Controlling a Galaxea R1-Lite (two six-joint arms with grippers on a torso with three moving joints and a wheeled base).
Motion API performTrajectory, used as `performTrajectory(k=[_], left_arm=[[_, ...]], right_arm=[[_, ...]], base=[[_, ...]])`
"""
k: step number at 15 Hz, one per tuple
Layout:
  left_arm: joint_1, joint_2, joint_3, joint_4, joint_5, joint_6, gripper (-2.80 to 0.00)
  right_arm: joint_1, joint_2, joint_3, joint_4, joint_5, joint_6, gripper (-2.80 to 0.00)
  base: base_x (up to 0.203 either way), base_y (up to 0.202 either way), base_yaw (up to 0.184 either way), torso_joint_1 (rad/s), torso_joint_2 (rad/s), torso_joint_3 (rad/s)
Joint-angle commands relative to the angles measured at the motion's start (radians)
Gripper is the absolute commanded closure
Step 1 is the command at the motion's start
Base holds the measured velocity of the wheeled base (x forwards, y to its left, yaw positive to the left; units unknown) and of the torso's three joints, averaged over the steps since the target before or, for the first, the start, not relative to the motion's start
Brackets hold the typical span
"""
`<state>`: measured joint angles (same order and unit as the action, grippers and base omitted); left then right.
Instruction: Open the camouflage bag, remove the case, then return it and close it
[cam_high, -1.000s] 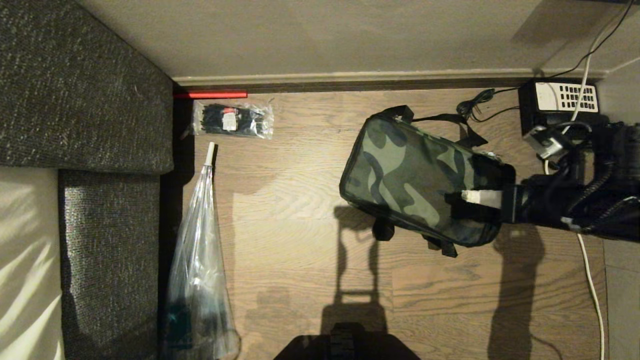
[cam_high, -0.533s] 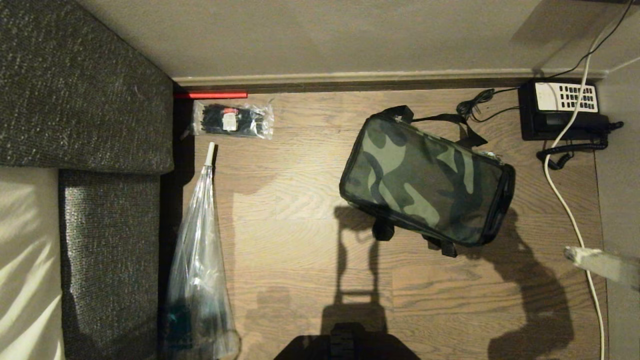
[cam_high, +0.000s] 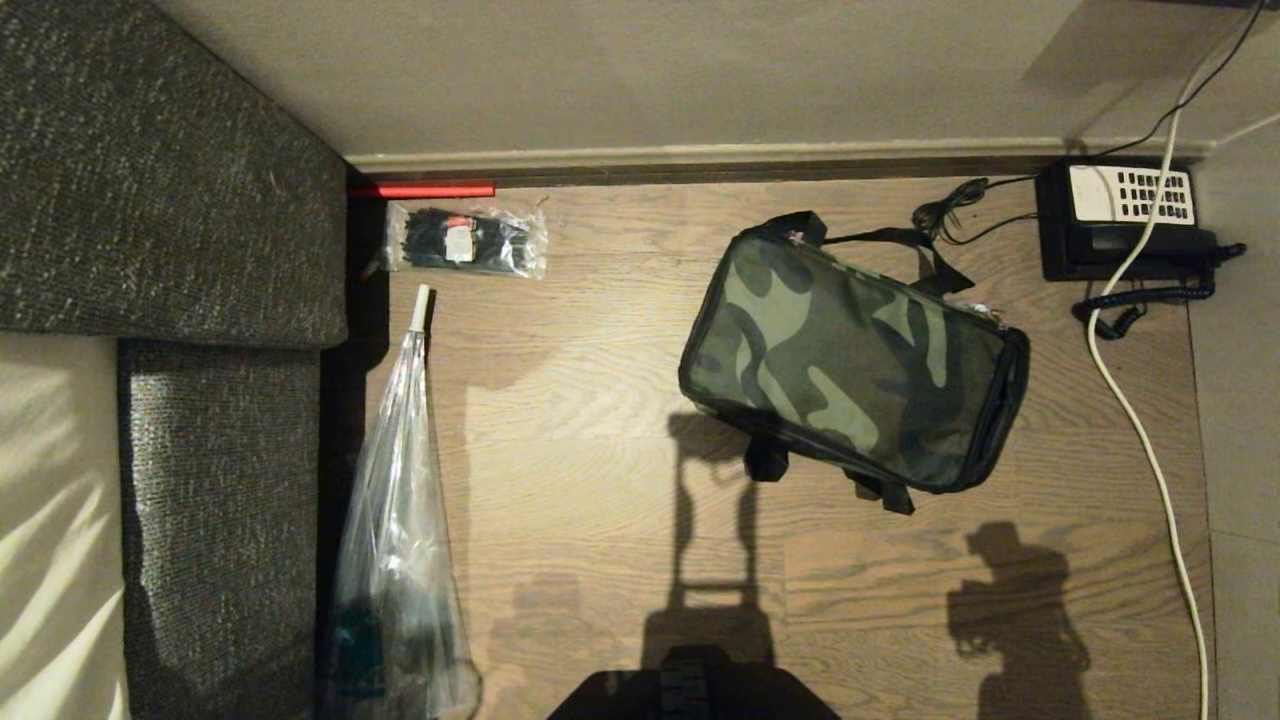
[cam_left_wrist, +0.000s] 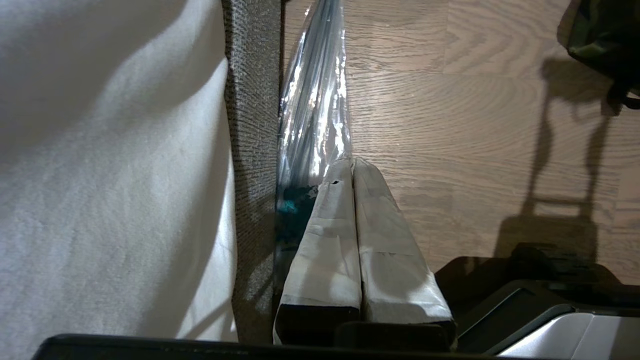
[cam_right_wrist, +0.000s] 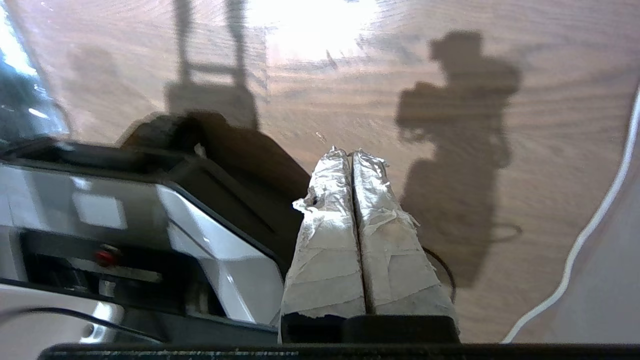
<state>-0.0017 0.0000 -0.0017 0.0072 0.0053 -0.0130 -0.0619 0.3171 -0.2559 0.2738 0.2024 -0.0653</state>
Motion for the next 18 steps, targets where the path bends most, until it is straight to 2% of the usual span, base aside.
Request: performTrajectory(k=[1, 3, 4, 7, 9, 11, 12, 13, 14, 15, 16, 18], left_arm=[[0.001, 0.000, 0.000, 0.000, 0.001, -0.001, 0.00], [0.001, 0.000, 0.000, 0.000, 0.001, -0.001, 0.00], [0.000, 0.000, 0.000, 0.000, 0.001, -0.001, 0.00], [0.001, -0.001, 0.000, 0.000, 0.001, -0.001, 0.00], [0.000, 0.000, 0.000, 0.000, 0.001, -0.001, 0.00], [0.000, 0.000, 0.000, 0.000, 0.001, -0.001, 0.00], [0.000, -0.001, 0.000, 0.000, 0.001, -0.001, 0.00], [0.000, 0.000, 0.000, 0.000, 0.001, -0.001, 0.00], [0.000, -0.002, 0.000, 0.000, 0.001, -0.001, 0.00], [0.000, -0.001, 0.000, 0.000, 0.001, -0.001, 0.00], [0.002, -0.001, 0.000, 0.000, 0.001, -0.001, 0.00], [0.000, 0.000, 0.000, 0.000, 0.001, -0.001, 0.00]], right_arm=[[-0.014, -0.077, 0.100, -0.107, -0.046, -0.001, 0.00], [-0.015, -0.077, 0.210, -0.268, -0.096, 0.002, 0.00], [-0.021, -0.077, 0.230, -0.297, -0.109, 0.026, 0.00], [-0.029, -0.076, 0.225, -0.289, -0.103, 0.030, 0.00], [-0.084, -0.074, 0.221, -0.276, -0.100, 0.047, 0.00], [-0.098, -0.077, 0.219, -0.276, -0.097, 0.050, 0.00], [-0.095, -0.078, 0.219, -0.278, -0.090, 0.041, 0.00], [-0.071, -0.078, 0.222, -0.286, -0.095, -0.009, 0.00], [-0.059, -0.077, 0.228, -0.299, -0.125, -0.063, 0.00], [-0.057, -0.076, 0.232, -0.286, -0.173, -0.057, 0.00], [-0.057, -0.074, 0.229, -0.255, -0.184, -0.033, 0.00], [-0.150, -0.074, 0.226, -0.241, -0.183, -0.035, 0.00]], base=[[0.000, 0.000, 0.000, 0.000, 0.00, 0.000], [0.000, 0.000, 0.000, 0.000, 0.00, 0.000], [0.000, 0.000, 0.000, 0.000, 0.00, 0.000], [0.000, 0.000, 0.000, 0.000, 0.00, 0.000], [0.000, 0.000, 0.000, 0.000, 0.00, 0.000], [0.000, 0.000, 0.000, 0.000, 0.00, 0.000], [0.000, 0.000, 0.000, 0.000, 0.00, 0.000], [0.000, 0.000, 0.000, 0.000, 0.00, 0.000], [0.000, 0.000, 0.000, 0.000, 0.00, 0.000], [0.000, 0.000, 0.000, 0.000, 0.00, 0.000], [0.000, 0.000, 0.000, 0.000, 0.00, 0.000], [0.000, 0.000, 0.000, 0.000, 0.00, 0.000]])
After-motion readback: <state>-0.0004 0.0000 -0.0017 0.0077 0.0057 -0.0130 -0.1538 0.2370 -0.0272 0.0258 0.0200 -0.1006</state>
